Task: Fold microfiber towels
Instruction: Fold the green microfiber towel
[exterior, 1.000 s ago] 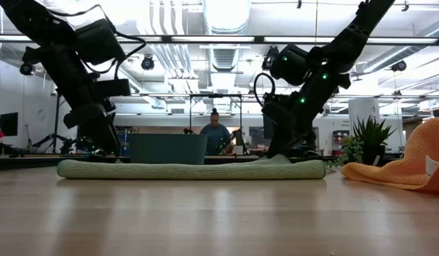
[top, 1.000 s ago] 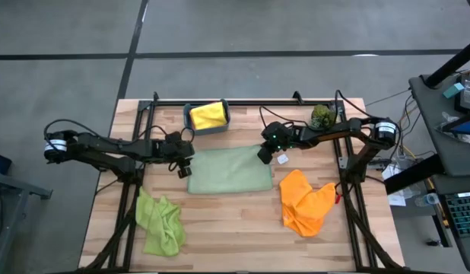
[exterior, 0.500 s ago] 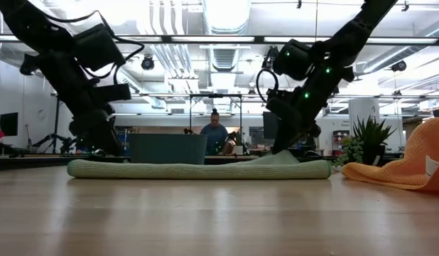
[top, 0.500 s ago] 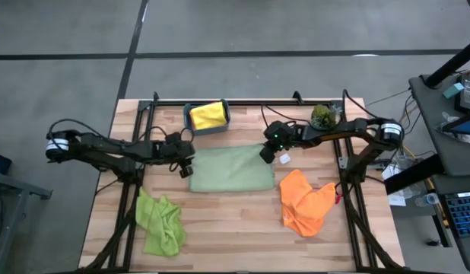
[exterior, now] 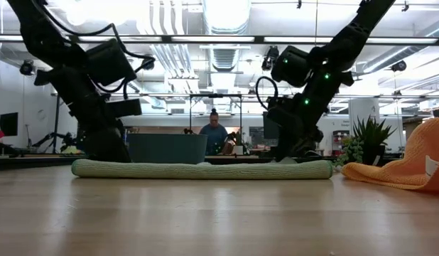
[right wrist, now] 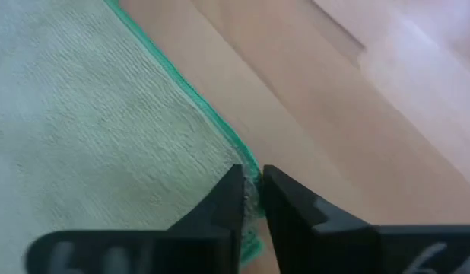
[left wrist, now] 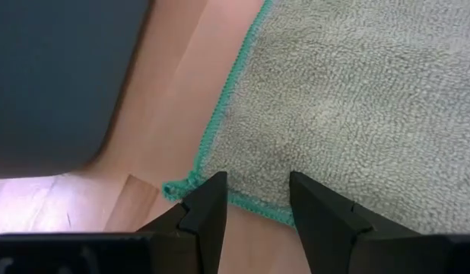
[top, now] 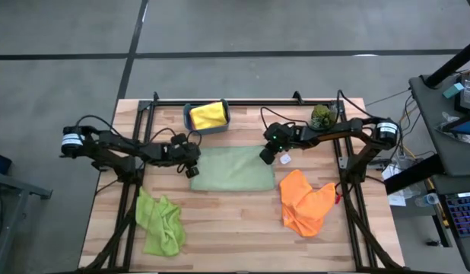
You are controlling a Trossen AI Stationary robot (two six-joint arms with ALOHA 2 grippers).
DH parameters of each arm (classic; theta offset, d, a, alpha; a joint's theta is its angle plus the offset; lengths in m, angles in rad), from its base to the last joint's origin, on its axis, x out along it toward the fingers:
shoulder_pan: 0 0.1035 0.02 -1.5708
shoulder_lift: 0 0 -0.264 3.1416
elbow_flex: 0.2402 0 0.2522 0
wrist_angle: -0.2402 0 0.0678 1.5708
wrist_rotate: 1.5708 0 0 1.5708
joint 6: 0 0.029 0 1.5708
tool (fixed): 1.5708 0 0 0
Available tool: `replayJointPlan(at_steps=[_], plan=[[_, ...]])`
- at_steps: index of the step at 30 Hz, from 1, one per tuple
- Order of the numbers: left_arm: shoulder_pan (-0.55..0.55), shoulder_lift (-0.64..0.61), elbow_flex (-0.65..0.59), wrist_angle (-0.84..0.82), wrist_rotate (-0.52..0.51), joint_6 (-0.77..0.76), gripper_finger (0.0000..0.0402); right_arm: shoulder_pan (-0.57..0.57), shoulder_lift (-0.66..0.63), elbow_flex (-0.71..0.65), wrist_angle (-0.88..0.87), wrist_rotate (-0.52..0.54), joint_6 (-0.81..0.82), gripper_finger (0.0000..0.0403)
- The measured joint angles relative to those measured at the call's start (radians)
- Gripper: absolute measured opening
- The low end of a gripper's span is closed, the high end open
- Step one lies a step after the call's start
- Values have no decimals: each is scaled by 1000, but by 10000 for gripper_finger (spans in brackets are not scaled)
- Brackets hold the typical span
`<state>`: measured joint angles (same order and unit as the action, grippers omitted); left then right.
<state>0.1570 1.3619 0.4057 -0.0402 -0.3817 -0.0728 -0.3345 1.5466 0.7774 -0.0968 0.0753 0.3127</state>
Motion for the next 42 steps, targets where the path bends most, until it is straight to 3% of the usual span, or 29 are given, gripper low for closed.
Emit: replayJointPlan(at_steps=[8,14,21,32,42], plan=[[1,-81,17,-31,-18,39,132,-4,-47,56,-175,7,28,119],[-2,-168,25,-26,14,52,132,32,-71,79,-182,-4,64,140],[-38,-215,26,-22,286,44,132,181,-63,78,-58,-33,89,114],[-271,-118,41,-20,320,-60,131,403,-55,77,42,-33,176,51],[-282,-35,39,-23,320,-101,131,495,-9,69,47,-21,282,43]])
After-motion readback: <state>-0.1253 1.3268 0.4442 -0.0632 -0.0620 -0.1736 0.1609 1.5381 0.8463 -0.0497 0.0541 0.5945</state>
